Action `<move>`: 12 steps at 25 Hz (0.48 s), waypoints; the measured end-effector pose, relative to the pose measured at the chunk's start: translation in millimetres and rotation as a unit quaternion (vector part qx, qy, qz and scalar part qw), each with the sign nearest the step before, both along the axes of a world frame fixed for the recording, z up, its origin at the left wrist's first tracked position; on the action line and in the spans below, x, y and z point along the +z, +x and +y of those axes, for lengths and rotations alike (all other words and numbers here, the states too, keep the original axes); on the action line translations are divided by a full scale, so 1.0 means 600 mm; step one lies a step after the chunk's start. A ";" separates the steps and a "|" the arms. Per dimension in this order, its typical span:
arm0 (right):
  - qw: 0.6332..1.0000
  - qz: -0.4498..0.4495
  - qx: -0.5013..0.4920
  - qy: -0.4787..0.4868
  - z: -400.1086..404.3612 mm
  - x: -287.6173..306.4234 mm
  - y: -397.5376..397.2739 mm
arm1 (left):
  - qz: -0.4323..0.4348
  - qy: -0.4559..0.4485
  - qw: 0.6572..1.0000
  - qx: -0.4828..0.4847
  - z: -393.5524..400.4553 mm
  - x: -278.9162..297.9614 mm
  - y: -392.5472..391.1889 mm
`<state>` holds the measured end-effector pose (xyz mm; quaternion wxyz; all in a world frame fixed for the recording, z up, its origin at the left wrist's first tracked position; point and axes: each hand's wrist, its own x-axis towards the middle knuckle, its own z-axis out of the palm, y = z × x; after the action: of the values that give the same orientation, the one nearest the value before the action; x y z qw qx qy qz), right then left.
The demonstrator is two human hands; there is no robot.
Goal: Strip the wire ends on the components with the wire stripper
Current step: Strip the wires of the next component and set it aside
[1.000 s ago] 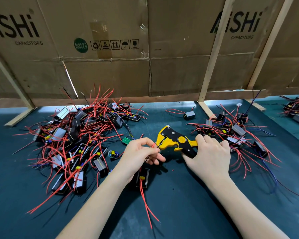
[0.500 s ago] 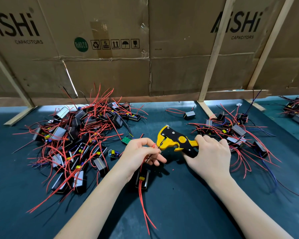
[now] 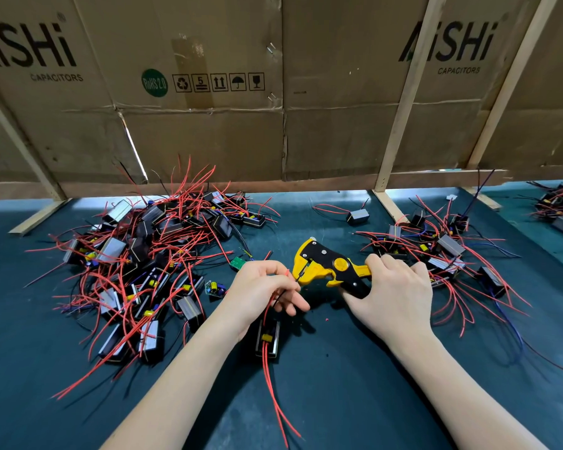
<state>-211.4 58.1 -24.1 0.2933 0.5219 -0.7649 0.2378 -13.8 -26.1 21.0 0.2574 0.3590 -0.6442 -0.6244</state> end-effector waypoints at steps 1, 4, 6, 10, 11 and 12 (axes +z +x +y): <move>1.000 -0.001 0.002 0.003 -0.001 0.001 0.000 | -0.001 -0.002 1.000 0.001 0.000 0.000 0.000; 1.000 -0.001 0.008 0.007 0.000 0.002 0.000 | -0.007 -0.006 1.000 0.003 0.001 -0.001 0.000; 1.000 -0.001 0.011 0.008 0.001 0.003 -0.001 | -0.010 -0.007 1.000 0.003 0.002 -0.001 0.000; 1.000 0.009 0.006 -0.001 0.003 0.008 0.001 | -0.010 0.001 1.000 -0.010 0.000 0.002 0.001; 1.000 0.010 0.003 -0.004 0.003 0.008 0.002 | -0.008 0.004 1.000 -0.015 -0.001 0.003 0.002; 1.000 0.011 0.002 -0.003 0.002 0.007 0.002 | -0.009 0.006 1.000 -0.017 -0.002 0.004 0.003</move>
<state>-210.3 59.6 -19.7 0.3027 0.5250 -0.7598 0.2355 -12.1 -27.3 23.4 0.2386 0.3548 -0.6491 -0.6291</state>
